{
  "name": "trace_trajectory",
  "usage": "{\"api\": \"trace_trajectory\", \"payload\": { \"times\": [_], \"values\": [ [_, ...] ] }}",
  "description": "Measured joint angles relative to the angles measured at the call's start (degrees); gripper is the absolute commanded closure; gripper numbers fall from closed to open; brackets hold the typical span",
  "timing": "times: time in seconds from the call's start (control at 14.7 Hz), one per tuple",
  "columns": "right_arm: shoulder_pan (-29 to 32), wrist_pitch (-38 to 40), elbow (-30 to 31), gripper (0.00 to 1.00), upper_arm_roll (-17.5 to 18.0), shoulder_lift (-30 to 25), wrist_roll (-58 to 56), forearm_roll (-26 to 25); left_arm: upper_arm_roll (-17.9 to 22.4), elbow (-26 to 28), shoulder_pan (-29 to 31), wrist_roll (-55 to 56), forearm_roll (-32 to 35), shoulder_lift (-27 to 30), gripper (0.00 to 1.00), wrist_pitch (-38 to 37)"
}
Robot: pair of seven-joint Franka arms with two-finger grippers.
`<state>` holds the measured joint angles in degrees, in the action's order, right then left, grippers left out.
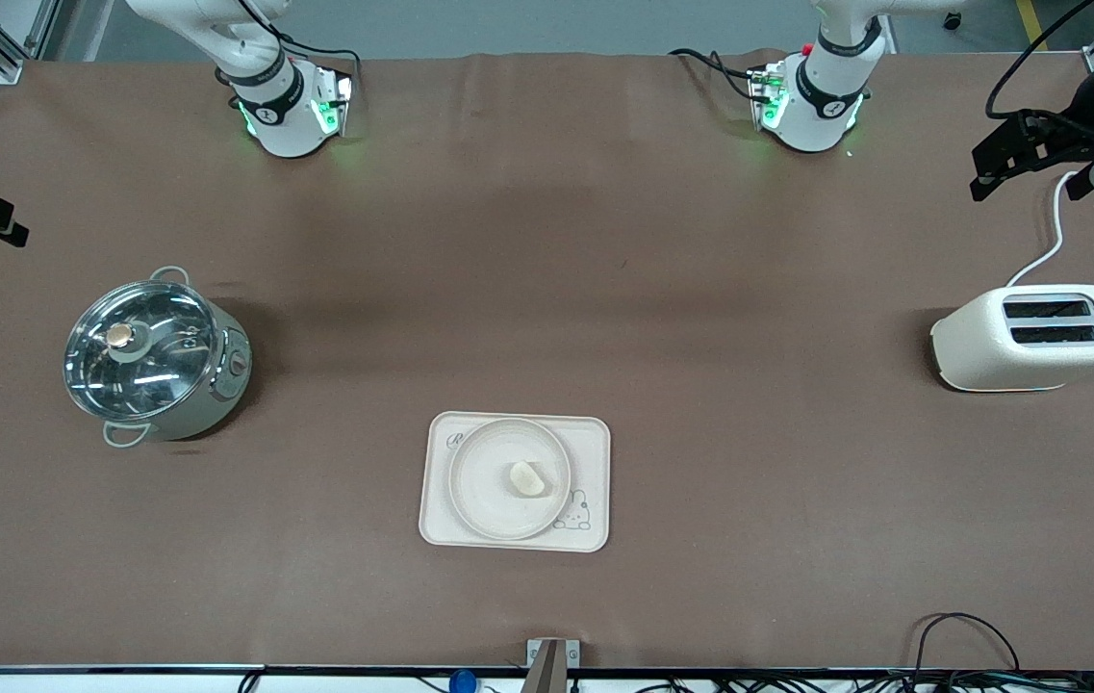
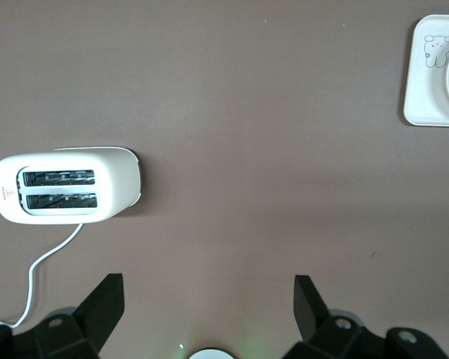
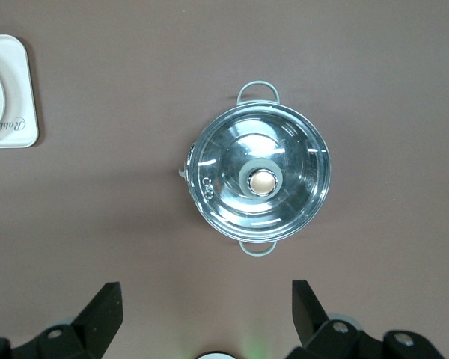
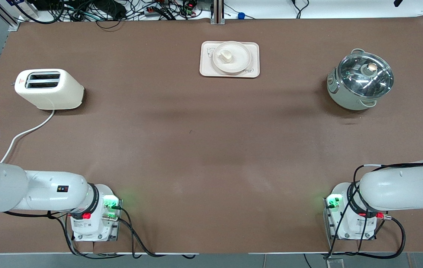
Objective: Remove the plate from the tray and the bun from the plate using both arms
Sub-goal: 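Reach the right gripper toward the white plate on the tray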
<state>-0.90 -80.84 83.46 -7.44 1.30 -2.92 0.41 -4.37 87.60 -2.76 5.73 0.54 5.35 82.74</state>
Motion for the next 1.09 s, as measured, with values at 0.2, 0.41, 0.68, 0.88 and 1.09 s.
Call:
{"api": "trace_trajectory", "payload": {
  "times": [0.2, 0.41, 0.68, 0.88, 1.09],
  "values": [
    [-0.2, 0.0, 0.0, 0.0, 0.1, 0.0, 0.0, 0.0, 0.0, 0.0, 0.0, 0.0, 0.0, 0.0, 0.0, -0.2],
    [-0.3, 0.0, 0.0, 0.0, 0.1, 0.0, 0.0, 0.0, 0.0, 0.0, 0.0, 0.0, 0.0, 0.0, 0.0, -0.3],
    [-2.3, -1.1, 0.0, 0.0, 0.2, 0.0, 0.0, 0.1, 0.1, 0.0, 0.1, 0.0, 0.0, -0.2, 0.0, -0.3],
    [-6.2, -4.9, 0.7, 0.0, 0.4, 1.8, 0.2, 0.7, 0.1, 0.0, 0.0, 0.0, 0.0, -0.4, 0.0, -0.4],
    [-8.3, -10.4, 1.6, 0.0, 0.5, 7.4, 3.3, 8.3, 0.1, 0.1, 0.0, 0.0, 0.0, -0.5, 0.0, -0.5]
  ]
}}
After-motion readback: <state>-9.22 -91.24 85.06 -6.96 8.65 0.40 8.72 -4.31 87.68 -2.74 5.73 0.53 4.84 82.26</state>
